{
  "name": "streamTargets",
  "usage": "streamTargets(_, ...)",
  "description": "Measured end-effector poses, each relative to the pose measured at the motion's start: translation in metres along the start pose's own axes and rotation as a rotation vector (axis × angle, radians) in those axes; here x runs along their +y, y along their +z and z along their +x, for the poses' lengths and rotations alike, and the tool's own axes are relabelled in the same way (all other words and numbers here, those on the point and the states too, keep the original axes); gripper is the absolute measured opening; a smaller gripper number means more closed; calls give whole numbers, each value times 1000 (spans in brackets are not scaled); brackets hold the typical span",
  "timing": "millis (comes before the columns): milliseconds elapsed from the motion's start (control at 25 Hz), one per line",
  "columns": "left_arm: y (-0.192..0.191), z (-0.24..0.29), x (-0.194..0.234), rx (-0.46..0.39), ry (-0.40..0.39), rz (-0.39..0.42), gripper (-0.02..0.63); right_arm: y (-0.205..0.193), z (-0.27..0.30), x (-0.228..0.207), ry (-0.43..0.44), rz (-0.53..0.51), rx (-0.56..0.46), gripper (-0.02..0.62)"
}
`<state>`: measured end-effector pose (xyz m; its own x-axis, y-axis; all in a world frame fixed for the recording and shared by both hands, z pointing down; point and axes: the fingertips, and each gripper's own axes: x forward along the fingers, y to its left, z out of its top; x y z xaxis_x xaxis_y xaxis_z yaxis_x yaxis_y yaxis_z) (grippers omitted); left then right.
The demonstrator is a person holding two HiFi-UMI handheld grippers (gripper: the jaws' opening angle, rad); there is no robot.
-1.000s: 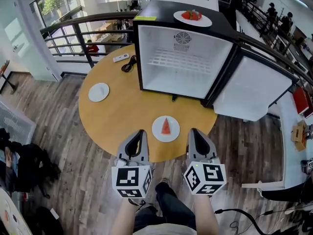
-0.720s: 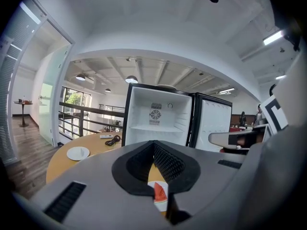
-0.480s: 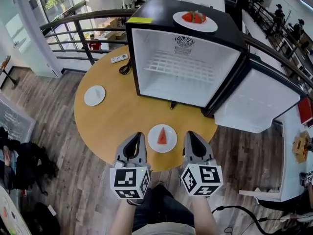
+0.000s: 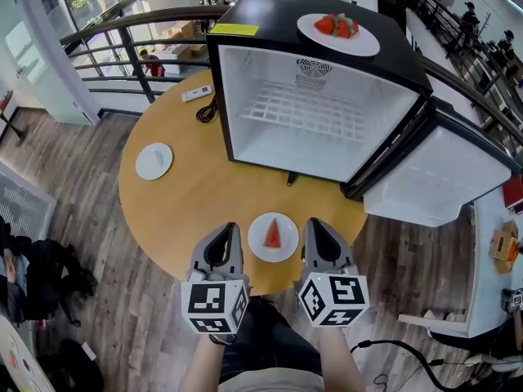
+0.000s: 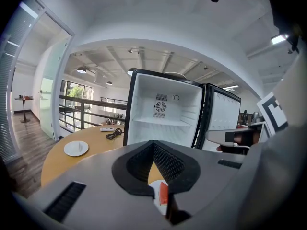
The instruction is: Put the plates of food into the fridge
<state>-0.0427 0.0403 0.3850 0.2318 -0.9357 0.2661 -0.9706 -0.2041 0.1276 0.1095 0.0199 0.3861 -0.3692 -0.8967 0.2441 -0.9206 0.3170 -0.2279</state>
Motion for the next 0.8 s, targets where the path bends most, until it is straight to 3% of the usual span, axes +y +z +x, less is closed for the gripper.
streamTargets(520,-7,46,16,61,-85,-12,8,-12,38,-7,-86,25,48,14)
streamTargets(800,-40,59,13,164,-140,-21,8,-40,36,-21,-161,67,95,14)
